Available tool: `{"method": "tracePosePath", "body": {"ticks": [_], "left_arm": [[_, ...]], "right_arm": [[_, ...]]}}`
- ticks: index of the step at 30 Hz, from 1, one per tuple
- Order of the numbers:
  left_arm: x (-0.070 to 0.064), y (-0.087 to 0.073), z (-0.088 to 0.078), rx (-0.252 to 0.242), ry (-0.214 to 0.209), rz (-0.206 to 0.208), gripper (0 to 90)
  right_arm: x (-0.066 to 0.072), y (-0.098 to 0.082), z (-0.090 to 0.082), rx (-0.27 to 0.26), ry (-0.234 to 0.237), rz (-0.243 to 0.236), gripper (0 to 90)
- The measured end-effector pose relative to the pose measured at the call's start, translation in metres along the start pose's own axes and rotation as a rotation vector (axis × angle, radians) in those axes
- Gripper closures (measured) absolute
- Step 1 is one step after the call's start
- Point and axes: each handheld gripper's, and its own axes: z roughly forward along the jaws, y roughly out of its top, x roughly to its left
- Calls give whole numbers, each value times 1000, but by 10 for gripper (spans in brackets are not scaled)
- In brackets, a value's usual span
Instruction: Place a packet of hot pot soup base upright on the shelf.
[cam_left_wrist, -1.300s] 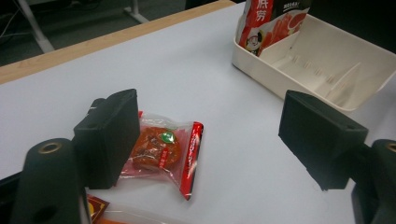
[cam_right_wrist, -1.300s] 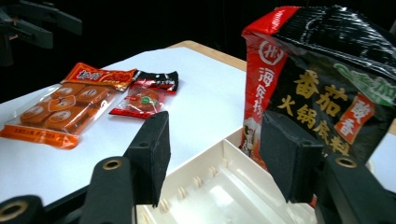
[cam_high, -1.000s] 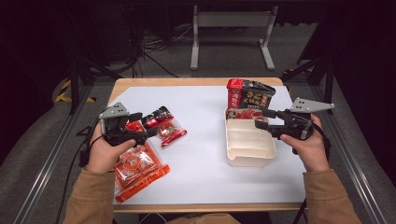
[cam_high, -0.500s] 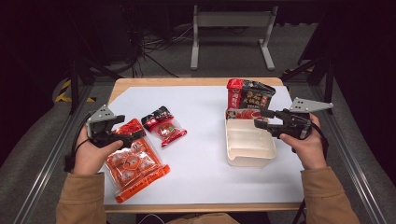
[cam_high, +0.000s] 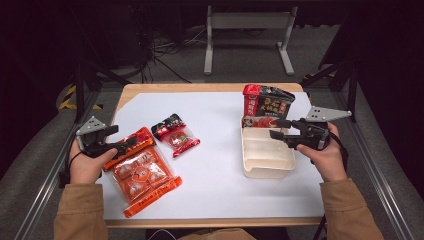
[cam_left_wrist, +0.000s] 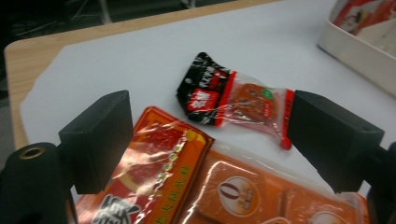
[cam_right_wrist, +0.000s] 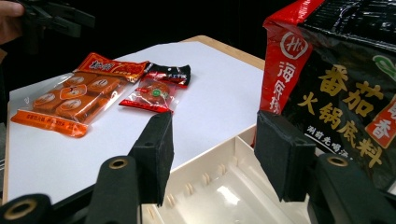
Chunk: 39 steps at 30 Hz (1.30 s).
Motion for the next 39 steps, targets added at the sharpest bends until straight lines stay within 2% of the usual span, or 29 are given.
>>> {"method": "tracePosePath", "body": {"ticks": [3,8,12,13,22,26,34,37,39], "left_arm": [[11,-11,-1,-9,41,-37,173],[28,-26,-3,12,119,-71,197],[38,-35,-3,19,147,-116,203],[38,-35,-3,19,147,-116,203],[58,-53,-3,92,225,-202,195],[63,-58,-2,113,243,-228,195],[71,-68,0,162,230,-270,186],[74,-71,2,184,233,-265,183],[76,-74,3,193,222,-282,182]], "right_arm": [[0,0,0,-1,1,0,471],[1,-1,2,3,1,-2,459],[2,-1,4,8,6,-4,452],[2,-1,5,9,6,-5,452],[3,-1,6,12,17,-11,448],[4,-1,7,14,21,-11,447],[3,-1,9,22,24,-11,447],[3,-2,9,21,24,-10,447],[3,-2,9,21,25,-10,447]]}}
